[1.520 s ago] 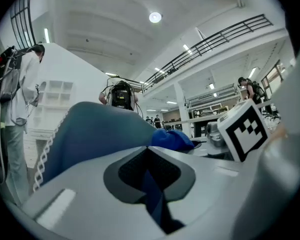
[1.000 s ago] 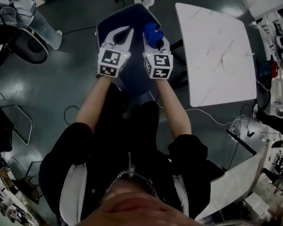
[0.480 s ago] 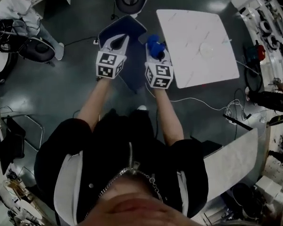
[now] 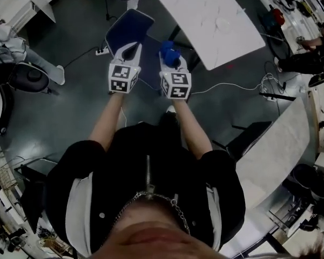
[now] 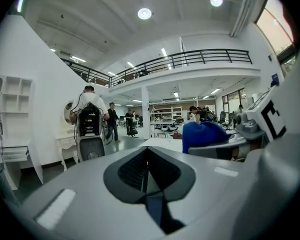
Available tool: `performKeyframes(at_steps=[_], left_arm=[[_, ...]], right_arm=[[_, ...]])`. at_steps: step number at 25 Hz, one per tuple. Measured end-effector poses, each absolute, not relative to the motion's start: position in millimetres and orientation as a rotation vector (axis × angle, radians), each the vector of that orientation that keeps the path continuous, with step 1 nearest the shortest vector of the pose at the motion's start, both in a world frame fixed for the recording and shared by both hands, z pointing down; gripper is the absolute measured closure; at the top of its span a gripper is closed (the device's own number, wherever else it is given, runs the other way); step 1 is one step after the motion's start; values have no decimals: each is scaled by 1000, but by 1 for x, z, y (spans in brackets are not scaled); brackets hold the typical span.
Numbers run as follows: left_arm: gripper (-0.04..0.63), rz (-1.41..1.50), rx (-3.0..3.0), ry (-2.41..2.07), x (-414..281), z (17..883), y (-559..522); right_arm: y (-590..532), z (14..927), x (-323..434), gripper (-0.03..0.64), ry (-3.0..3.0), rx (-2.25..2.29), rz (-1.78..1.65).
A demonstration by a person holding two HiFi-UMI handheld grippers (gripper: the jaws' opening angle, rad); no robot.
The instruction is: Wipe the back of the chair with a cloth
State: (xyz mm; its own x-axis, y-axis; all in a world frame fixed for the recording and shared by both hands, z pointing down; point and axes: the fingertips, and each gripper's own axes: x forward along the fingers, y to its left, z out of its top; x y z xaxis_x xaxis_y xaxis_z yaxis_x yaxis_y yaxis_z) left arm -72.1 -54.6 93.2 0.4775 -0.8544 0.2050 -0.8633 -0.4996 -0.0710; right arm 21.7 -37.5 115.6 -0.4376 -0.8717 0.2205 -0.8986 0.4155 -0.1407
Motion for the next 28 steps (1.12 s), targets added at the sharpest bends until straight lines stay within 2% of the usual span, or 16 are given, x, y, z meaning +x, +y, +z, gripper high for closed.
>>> performKeyframes(at_steps=[13,28], left_arm=[[584,346,2684,-1401,-94,118,4],[584,312,2718,-1372,-94,114,22]], right_arm=[[32,129,-18,514,-2487,1643,348],[52,132,-25,514,-2478,1648,330]])
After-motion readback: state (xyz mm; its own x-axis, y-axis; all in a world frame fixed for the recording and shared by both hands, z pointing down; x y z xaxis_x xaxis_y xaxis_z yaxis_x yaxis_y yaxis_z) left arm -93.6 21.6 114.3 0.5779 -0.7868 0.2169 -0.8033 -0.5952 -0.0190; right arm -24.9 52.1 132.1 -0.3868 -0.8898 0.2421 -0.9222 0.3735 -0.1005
